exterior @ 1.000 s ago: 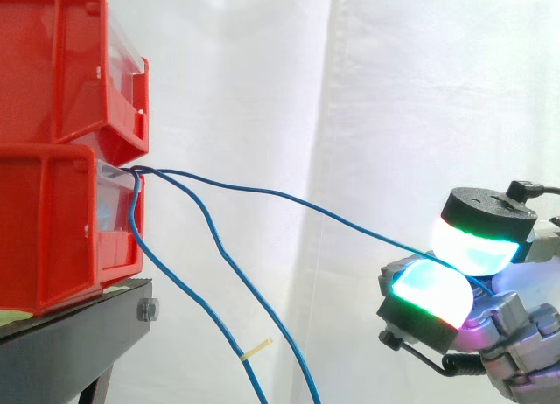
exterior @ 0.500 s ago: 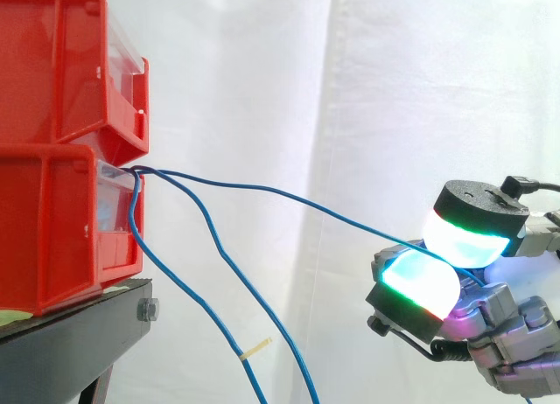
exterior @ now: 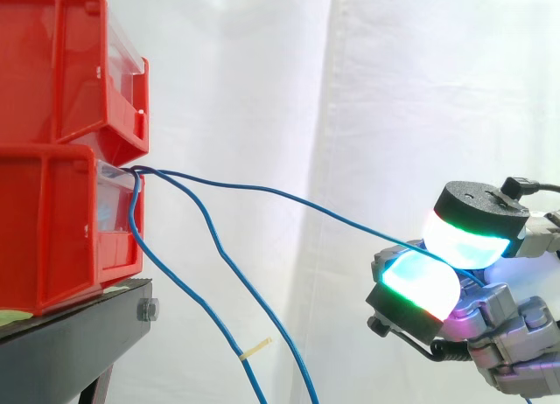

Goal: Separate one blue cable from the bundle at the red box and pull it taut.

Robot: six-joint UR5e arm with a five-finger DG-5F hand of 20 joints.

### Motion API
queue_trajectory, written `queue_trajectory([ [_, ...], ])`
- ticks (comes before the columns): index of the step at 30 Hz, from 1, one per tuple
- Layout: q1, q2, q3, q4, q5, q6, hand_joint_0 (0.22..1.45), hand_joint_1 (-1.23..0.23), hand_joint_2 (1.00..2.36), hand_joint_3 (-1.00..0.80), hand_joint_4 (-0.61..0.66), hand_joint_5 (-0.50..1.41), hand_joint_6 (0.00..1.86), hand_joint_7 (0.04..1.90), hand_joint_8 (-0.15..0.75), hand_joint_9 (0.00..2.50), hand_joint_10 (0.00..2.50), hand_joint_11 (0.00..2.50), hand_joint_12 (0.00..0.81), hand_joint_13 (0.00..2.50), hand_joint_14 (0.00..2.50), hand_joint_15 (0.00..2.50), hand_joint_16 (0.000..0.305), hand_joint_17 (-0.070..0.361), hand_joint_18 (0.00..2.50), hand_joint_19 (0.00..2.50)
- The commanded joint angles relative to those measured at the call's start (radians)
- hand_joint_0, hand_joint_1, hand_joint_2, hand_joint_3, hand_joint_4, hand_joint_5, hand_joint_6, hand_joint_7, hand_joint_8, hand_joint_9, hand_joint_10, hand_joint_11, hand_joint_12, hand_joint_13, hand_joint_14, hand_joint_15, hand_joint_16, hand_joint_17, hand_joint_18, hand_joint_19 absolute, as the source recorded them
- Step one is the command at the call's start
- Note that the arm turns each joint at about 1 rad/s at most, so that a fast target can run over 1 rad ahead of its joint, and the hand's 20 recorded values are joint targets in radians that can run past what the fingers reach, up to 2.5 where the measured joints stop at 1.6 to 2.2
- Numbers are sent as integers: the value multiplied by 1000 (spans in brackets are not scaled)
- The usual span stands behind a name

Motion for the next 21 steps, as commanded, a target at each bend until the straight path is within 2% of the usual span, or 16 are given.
queue_trajectory([
  [1, 0, 0, 1, 0, 0, 0, 650, -775, 1014, -25, -272, -145, 904, 1255, 275, 426, 2500, 2190, 598, 1351, 2500, 1789, 68, 154, 1743, 912],
  [12, 0, 0, -1, 0, 0, 0, 648, -777, 1014, -22, -268, -143, 904, 1246, 277, 446, 2500, 2245, 592, 1354, 2500, 1769, 69, 154, 1747, 919],
  [13, 0, 0, 1, 0, 0, 0, 648, -777, 1013, -22, -267, -143, 903, 1248, 277, 446, 2500, 2179, 592, 1353, 2500, 1771, 70, 156, 1754, 875],
  [21, 0, 0, -1, 0, 2, 0, 645, -777, 1013, -18, -250, -142, 901, 1255, 285, 471, 2500, 2187, 588, 1357, 2500, 1757, 69, 156, 1765, 863],
])
